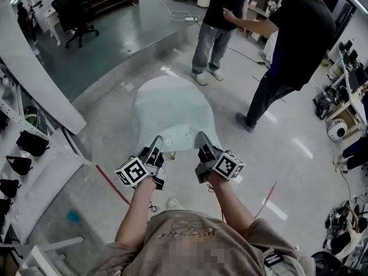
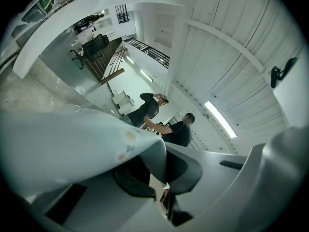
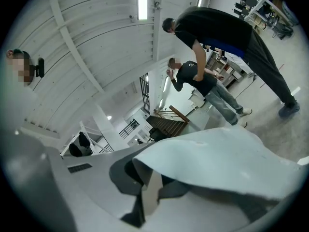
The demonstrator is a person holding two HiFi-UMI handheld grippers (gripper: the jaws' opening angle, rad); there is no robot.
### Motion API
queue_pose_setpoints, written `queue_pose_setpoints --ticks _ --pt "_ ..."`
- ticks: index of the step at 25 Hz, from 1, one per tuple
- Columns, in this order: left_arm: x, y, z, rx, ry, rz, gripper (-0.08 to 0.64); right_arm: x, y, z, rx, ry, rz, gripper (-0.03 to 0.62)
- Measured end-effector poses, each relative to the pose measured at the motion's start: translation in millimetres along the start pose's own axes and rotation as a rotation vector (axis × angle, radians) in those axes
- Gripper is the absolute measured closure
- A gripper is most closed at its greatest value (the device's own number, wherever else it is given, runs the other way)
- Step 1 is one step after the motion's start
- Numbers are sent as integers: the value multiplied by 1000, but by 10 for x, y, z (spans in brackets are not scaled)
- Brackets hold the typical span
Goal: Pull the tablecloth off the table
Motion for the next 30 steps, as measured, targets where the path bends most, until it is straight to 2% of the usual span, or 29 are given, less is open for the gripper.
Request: queue_pose_setpoints --ticks 10,20,30 --pt "-441 -155 -324 -4 55 -7 538 96 -543 35 7 -29 -18 575" --pt "-843 -367 -711 -4 136 -21 538 245 -1058 191 20 -154 -11 568" --pt "-1345 -670 -970 13 165 -37 538 245 -1633 279 35 -171 -6 568"
Point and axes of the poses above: the fingertips, and each gripper's own axes: y forward along the fingers, z to its left, x out of its top, the point moved 6 cm from there along -y, backward along the fingers, and after that the axes turned 14 degrees about -y, right-handed, at the moved point
